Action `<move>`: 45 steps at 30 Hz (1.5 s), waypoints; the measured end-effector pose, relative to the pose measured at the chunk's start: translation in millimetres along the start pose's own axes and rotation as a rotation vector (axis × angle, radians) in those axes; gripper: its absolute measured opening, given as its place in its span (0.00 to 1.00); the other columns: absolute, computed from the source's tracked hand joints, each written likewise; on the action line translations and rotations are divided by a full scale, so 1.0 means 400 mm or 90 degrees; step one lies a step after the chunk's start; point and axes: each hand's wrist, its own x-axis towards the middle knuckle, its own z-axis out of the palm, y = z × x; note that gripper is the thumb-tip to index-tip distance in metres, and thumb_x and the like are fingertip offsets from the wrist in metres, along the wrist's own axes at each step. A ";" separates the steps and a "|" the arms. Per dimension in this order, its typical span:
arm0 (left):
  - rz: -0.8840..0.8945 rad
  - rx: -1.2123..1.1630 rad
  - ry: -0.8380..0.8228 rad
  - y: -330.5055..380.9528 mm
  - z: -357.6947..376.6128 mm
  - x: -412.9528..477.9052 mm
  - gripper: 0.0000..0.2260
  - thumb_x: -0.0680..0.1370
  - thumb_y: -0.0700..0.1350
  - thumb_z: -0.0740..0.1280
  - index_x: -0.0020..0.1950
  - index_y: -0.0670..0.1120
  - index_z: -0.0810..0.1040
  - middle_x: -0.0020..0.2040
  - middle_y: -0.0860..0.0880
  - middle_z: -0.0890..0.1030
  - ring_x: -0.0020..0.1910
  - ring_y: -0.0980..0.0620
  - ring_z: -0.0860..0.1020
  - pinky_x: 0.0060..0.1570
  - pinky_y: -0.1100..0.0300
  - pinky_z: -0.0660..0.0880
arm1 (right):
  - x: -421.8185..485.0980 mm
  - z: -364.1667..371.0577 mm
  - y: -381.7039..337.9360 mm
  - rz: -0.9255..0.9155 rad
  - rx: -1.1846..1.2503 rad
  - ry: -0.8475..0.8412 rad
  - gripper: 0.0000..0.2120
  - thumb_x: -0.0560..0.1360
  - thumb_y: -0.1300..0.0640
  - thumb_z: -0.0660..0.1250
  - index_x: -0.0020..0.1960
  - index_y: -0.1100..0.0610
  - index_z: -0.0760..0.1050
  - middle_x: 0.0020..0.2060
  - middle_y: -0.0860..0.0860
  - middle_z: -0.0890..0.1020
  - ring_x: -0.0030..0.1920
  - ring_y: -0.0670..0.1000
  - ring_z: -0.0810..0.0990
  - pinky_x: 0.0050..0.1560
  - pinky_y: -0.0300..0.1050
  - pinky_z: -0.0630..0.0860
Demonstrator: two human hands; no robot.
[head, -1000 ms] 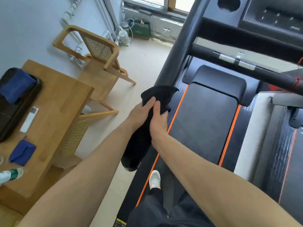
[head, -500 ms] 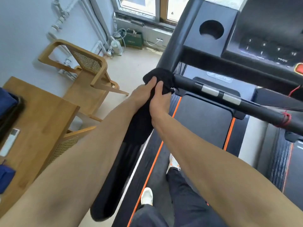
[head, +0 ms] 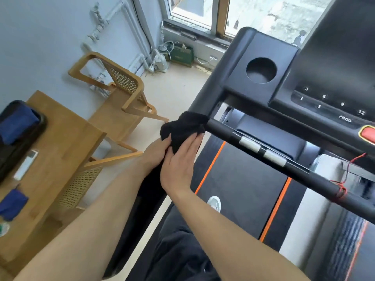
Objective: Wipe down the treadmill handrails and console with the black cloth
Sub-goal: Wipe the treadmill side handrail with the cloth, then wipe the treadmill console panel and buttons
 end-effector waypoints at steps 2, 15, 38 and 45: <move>-0.021 -0.029 -0.002 0.013 -0.002 0.014 0.14 0.84 0.49 0.59 0.59 0.44 0.82 0.59 0.44 0.82 0.62 0.45 0.78 0.67 0.48 0.72 | 0.026 -0.018 -0.004 -0.056 -0.178 0.015 0.34 0.83 0.51 0.51 0.81 0.65 0.41 0.81 0.64 0.43 0.81 0.60 0.43 0.81 0.54 0.48; -0.085 -0.206 -0.145 0.307 0.054 0.248 0.18 0.83 0.54 0.60 0.59 0.44 0.82 0.52 0.43 0.85 0.46 0.49 0.82 0.42 0.59 0.76 | 0.464 -0.198 -0.048 -0.120 -0.492 0.095 0.35 0.82 0.44 0.55 0.81 0.63 0.53 0.81 0.60 0.53 0.81 0.58 0.52 0.80 0.54 0.46; 0.104 -0.033 -0.183 0.466 0.115 0.388 0.17 0.84 0.51 0.53 0.65 0.46 0.76 0.59 0.45 0.80 0.55 0.47 0.77 0.54 0.54 0.69 | 0.585 -0.306 -0.064 -0.010 -0.530 0.073 0.35 0.81 0.41 0.39 0.82 0.61 0.47 0.82 0.57 0.48 0.82 0.56 0.47 0.80 0.56 0.43; 0.096 0.003 -0.147 0.405 0.118 0.364 0.20 0.84 0.54 0.52 0.67 0.46 0.75 0.60 0.46 0.80 0.56 0.47 0.76 0.55 0.53 0.69 | 0.549 -0.303 -0.049 -0.052 -0.539 0.054 0.36 0.82 0.40 0.42 0.82 0.60 0.46 0.82 0.57 0.47 0.82 0.55 0.45 0.80 0.51 0.41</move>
